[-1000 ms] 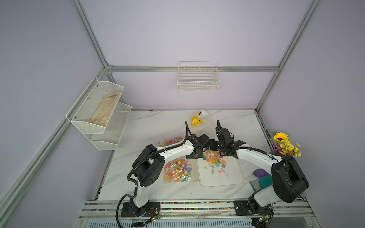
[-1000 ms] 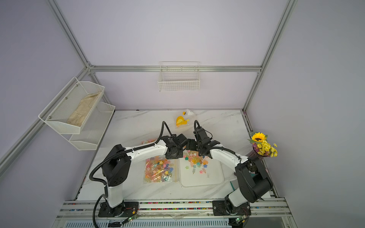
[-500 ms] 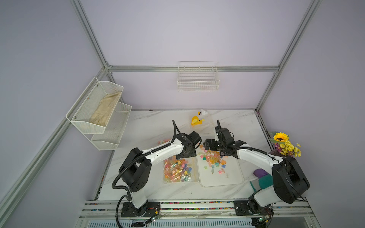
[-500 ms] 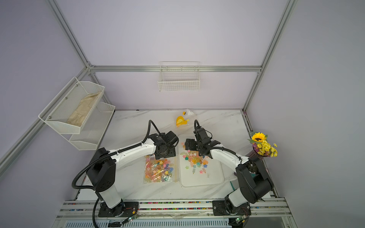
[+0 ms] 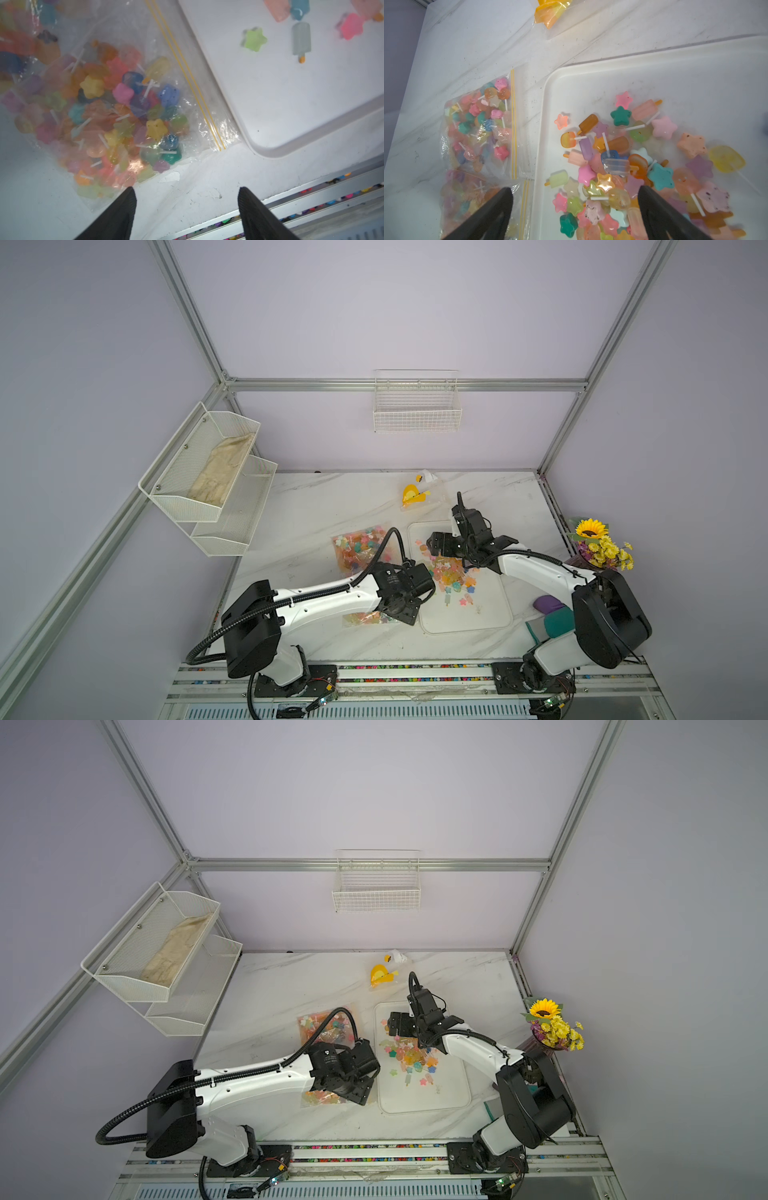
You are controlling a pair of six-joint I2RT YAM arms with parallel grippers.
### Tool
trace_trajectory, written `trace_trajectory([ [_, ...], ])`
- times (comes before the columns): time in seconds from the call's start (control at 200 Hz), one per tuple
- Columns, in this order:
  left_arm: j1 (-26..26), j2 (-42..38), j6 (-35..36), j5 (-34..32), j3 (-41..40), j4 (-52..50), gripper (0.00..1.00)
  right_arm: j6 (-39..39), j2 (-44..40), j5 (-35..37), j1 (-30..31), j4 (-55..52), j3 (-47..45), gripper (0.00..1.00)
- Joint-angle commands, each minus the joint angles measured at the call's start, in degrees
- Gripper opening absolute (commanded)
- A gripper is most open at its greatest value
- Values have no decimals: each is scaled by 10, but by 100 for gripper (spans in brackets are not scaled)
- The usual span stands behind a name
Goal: Pour candies out of the ziploc bag
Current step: Adjust the ziploc bag at the center of the board.
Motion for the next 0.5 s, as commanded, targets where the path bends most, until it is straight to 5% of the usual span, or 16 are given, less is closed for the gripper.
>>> trace_trajectory([
  [0.0,-53,49,83,-74,16,1,76,2,-12,-8,3,8,11,97],
  [0.495,-80,154,45,-200,28,8,67,3,-21,-8,5,-2,13,97],
])
